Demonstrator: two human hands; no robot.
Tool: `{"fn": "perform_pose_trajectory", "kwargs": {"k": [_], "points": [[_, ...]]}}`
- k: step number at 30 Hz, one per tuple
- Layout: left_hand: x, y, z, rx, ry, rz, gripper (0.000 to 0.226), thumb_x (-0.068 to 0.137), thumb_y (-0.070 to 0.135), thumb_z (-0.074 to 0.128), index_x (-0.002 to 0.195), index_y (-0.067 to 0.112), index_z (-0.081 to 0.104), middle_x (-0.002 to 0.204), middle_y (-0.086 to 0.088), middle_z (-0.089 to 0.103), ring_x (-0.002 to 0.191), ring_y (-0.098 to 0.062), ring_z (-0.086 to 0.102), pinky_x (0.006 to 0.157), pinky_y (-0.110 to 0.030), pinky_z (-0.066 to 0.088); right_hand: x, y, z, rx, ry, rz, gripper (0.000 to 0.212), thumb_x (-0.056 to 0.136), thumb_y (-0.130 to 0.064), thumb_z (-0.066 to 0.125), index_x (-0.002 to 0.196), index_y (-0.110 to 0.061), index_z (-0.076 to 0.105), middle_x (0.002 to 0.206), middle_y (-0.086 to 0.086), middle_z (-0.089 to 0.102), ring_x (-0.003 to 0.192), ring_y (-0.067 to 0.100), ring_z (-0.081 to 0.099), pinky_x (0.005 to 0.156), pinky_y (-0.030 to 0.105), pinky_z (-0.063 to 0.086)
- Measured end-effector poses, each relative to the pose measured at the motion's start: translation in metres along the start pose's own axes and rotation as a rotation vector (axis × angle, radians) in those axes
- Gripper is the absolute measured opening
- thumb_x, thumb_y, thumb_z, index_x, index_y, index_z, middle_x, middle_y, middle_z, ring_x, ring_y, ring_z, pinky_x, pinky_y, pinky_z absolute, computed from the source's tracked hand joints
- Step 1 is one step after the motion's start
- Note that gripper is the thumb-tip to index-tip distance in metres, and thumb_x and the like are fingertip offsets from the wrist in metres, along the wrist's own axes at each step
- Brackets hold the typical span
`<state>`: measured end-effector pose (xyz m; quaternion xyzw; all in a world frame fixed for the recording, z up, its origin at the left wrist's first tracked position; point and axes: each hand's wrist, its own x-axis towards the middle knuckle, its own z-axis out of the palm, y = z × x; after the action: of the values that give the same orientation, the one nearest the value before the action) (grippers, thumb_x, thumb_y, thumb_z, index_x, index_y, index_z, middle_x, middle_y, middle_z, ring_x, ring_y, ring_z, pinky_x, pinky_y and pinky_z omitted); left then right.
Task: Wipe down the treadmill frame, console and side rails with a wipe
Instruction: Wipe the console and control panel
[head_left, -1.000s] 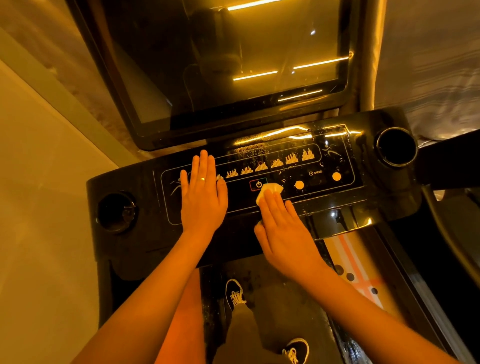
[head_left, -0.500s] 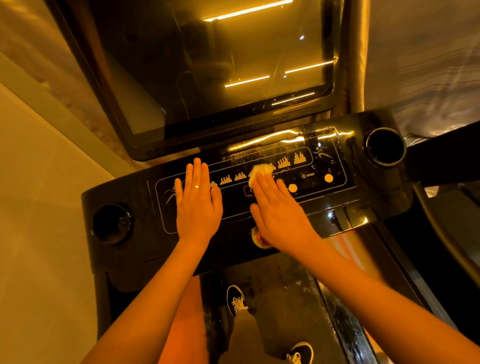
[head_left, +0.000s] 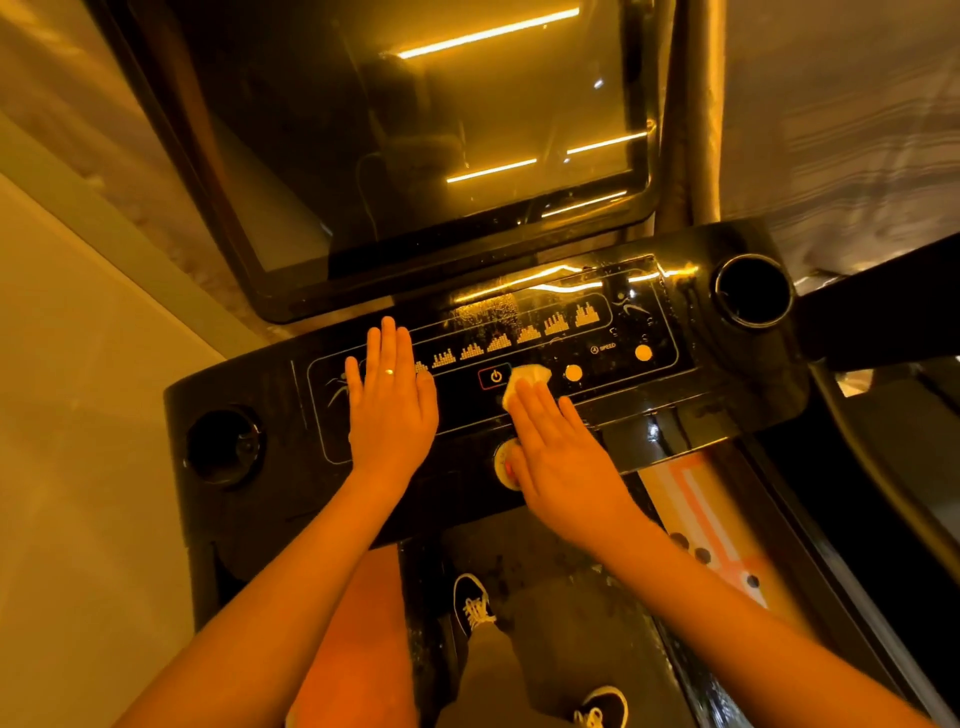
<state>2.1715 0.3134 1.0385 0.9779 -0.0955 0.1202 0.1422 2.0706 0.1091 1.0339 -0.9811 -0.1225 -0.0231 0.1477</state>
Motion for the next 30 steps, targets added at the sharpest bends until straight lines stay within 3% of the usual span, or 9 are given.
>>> {"fn": "perform_pose_trajectory", "kwargs": {"k": [2,7,13,18,23,25,30], "points": [[0.004,0.001,-0.006,-0.009,-0.006,0.060,0.056,0.108,0.030,0.026,0.158,0.009,0.018,0.168,-0.009,0.009,0.155,-0.022,0.001,0.125,-0.050,0.005,-0.015,0.001,0.004,0.020,-0.019,0.007,0.058,0.107,-0.040,0.017,0.158,-0.012,0.015,0.165,0.011,0.013,0.153,0.023,0.005,0.122,0.038,0.003],[0.027,0.027,-0.012,-0.143,-0.039,0.155,0.054,0.108,0.026,0.029,0.158,0.007,0.021,0.167,-0.009,0.012,0.155,-0.020,0.002,0.126,-0.045,0.007,0.016,-0.002,-0.005,0.006,-0.001,0.009,0.066,0.102,-0.043,0.006,0.158,-0.009,0.013,0.165,0.012,0.007,0.153,0.024,0.001,0.121,0.038,-0.003],[0.028,0.038,0.007,-0.054,-0.003,0.097,0.055,0.108,0.027,0.030,0.158,0.010,0.018,0.167,-0.009,0.011,0.155,-0.022,0.005,0.126,-0.042,0.007,-0.018,-0.005,0.008,0.007,0.012,0.032,0.054,0.108,-0.036,0.027,0.156,-0.010,0.024,0.162,0.012,0.021,0.152,0.024,0.013,0.120,0.040,0.006],[0.028,0.040,0.008,-0.028,0.005,0.097,0.055,0.108,0.027,0.029,0.159,0.010,0.017,0.167,-0.009,0.010,0.155,-0.022,0.005,0.126,-0.042,0.007,0.035,-0.003,-0.014,0.033,0.012,0.016,0.062,0.104,-0.039,0.012,0.157,-0.008,0.018,0.164,0.014,0.014,0.153,0.026,0.009,0.121,0.039,0.000],[0.027,0.039,0.008,-0.009,-0.007,0.099,0.056,0.107,0.025,0.034,0.158,0.009,0.018,0.167,-0.010,0.010,0.155,-0.023,0.004,0.126,-0.043,0.006,0.120,0.008,-0.032,0.001,0.086,0.022,0.056,0.104,-0.032,0.031,0.151,-0.002,0.031,0.159,0.019,0.028,0.147,0.033,0.029,0.121,0.046,0.025],[0.028,0.039,0.008,-0.006,-0.003,0.096,0.056,0.107,0.024,0.035,0.158,0.009,0.019,0.167,-0.011,0.011,0.155,-0.023,0.005,0.126,-0.042,0.005,0.130,0.011,-0.035,-0.027,0.093,0.008,0.054,0.104,-0.031,0.033,0.149,-0.001,0.034,0.157,0.019,0.031,0.143,0.033,0.033,0.119,0.046,0.028],[0.027,0.038,0.010,-0.002,0.009,0.104,0.055,0.107,0.025,0.030,0.159,0.009,0.017,0.167,-0.009,0.010,0.155,-0.022,0.003,0.126,-0.040,0.003,0.071,0.012,-0.023,0.010,0.071,0.006,0.059,0.105,-0.034,0.027,0.156,-0.005,0.023,0.163,0.017,0.020,0.151,0.030,0.018,0.124,0.043,0.012]]}}
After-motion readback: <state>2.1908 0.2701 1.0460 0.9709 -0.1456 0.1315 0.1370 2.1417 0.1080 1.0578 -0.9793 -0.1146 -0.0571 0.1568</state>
